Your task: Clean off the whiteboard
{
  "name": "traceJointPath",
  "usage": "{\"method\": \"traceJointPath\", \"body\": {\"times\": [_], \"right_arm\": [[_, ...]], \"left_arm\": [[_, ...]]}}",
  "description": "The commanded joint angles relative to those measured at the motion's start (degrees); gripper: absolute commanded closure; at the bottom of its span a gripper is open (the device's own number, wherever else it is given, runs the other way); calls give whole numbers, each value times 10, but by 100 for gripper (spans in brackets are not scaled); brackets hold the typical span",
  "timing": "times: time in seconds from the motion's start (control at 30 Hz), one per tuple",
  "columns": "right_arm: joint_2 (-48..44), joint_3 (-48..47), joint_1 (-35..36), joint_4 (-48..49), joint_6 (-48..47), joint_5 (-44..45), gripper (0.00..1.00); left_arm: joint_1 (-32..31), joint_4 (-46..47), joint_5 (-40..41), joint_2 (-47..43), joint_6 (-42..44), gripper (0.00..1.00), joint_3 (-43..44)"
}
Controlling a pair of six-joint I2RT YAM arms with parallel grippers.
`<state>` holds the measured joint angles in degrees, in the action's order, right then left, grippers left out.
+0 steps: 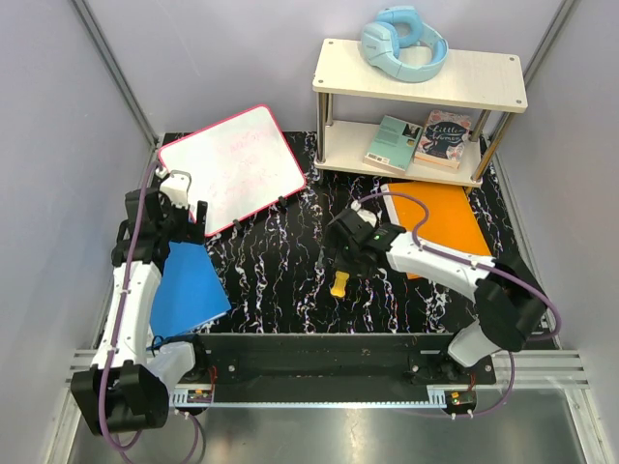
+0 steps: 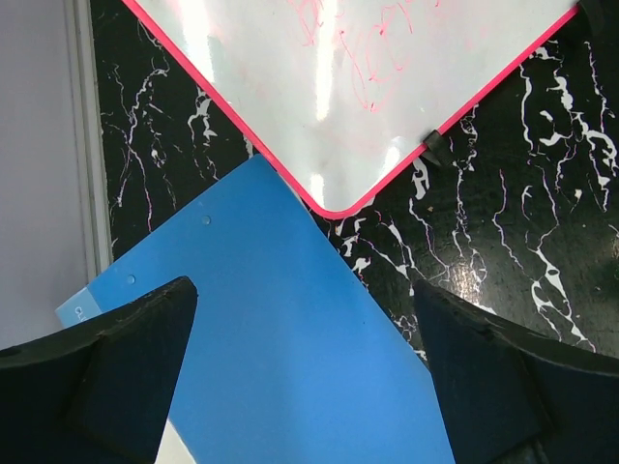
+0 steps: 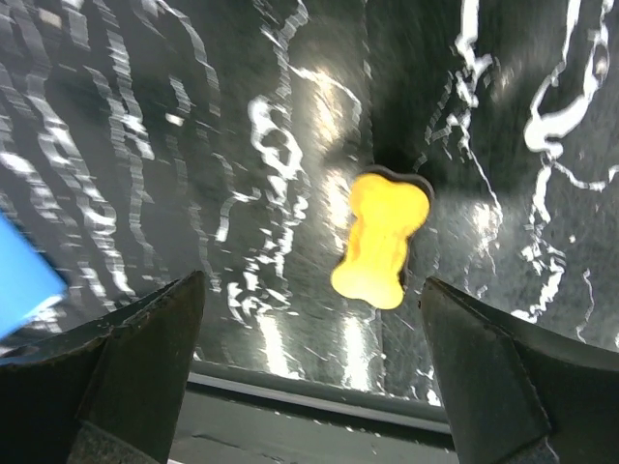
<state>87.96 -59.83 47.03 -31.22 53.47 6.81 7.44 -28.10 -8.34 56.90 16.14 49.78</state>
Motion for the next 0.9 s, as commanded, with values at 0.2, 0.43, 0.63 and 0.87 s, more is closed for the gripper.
{"method": "traceJointPath", "body": {"times": [0.2, 0.43, 0.63, 0.87], "right_arm": [[47, -34, 10, -71, 18, 15, 6], [86, -48, 10, -60, 4, 3, 12], [99, -50, 10, -66, 8, 6, 12], [102, -49, 5, -63, 9, 22, 22]], "left_arm": [[-13, 6, 167, 52, -6, 1, 21], [-63, -12, 321, 108, 14, 1, 50], [-103, -11, 351, 98, 41, 1, 54], [-103, -19, 317, 76, 33, 1, 55]]}}
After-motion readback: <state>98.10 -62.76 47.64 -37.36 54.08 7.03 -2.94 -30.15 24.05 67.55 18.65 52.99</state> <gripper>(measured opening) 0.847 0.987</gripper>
